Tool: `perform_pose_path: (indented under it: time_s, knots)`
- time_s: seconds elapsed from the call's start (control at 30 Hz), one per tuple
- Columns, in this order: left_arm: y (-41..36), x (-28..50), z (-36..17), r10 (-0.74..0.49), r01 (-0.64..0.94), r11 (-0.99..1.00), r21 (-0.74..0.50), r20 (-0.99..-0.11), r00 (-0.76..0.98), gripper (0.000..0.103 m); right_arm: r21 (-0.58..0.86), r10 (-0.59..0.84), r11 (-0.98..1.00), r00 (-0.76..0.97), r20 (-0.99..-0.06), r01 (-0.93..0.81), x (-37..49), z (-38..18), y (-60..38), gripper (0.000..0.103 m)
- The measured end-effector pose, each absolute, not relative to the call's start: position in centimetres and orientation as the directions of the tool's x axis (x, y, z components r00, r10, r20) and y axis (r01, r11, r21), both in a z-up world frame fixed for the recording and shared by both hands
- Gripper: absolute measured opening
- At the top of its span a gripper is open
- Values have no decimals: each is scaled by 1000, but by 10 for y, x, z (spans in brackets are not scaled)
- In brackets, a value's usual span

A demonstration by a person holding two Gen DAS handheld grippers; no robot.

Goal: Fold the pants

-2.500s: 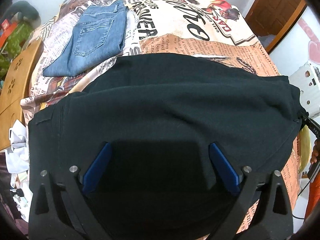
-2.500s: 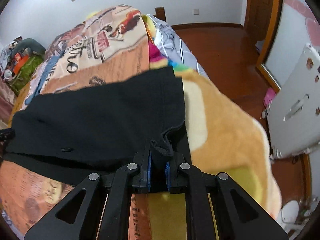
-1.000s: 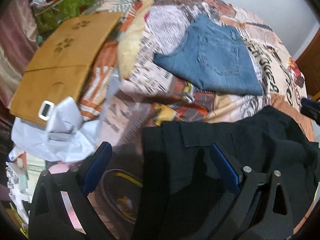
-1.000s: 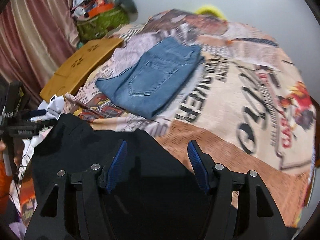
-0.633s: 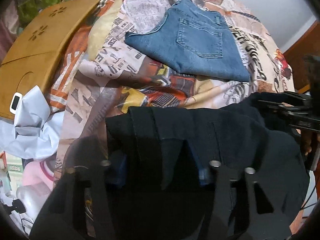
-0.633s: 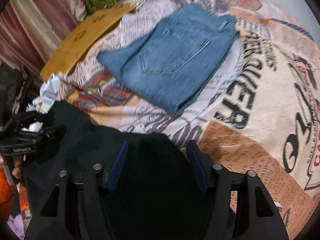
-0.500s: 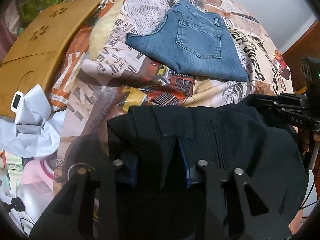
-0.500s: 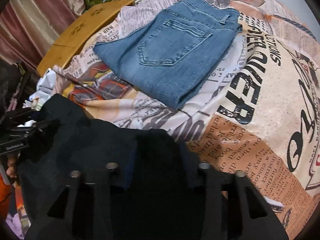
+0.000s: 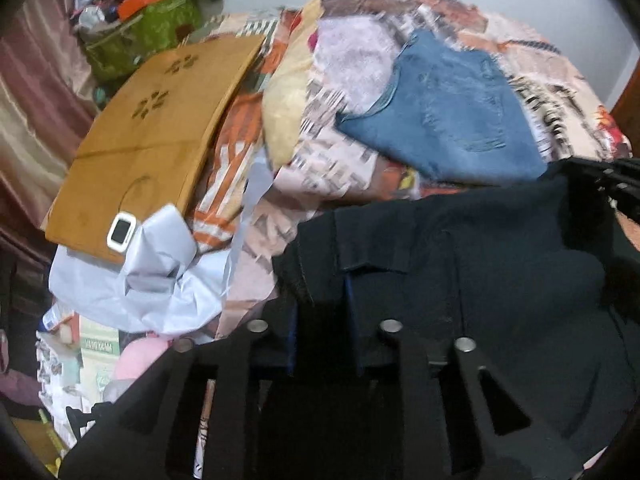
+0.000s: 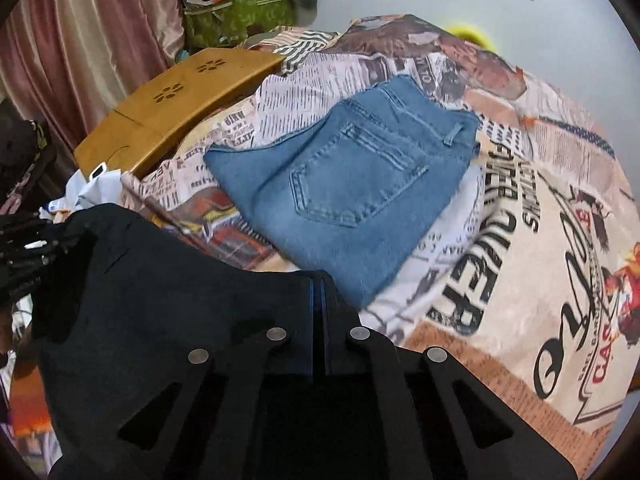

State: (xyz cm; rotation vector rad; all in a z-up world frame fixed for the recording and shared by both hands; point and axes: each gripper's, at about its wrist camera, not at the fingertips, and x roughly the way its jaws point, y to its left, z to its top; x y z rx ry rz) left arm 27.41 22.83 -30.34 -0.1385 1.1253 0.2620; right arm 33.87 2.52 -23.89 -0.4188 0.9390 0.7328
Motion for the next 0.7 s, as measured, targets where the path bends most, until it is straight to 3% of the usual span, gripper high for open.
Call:
perform_pose_path:
  time_s: [0.17, 0.37, 0.7]
  knots:
    - [238, 256, -283, 143, -320, 947, -4, -889, 434, 57, -52, 358, 740, 458, -814, -670, 335, -213, 5, 8]
    - [237, 225, -253, 107, -321, 945, -64, -867, 487, 77, -5, 386, 802, 524, -759, -598, 320, -167, -74, 34]
    - [198, 210, -270, 16, -275, 955, -111, -906, 424, 78, 26, 276, 923, 615, -739, -384, 279, -136, -238, 41]
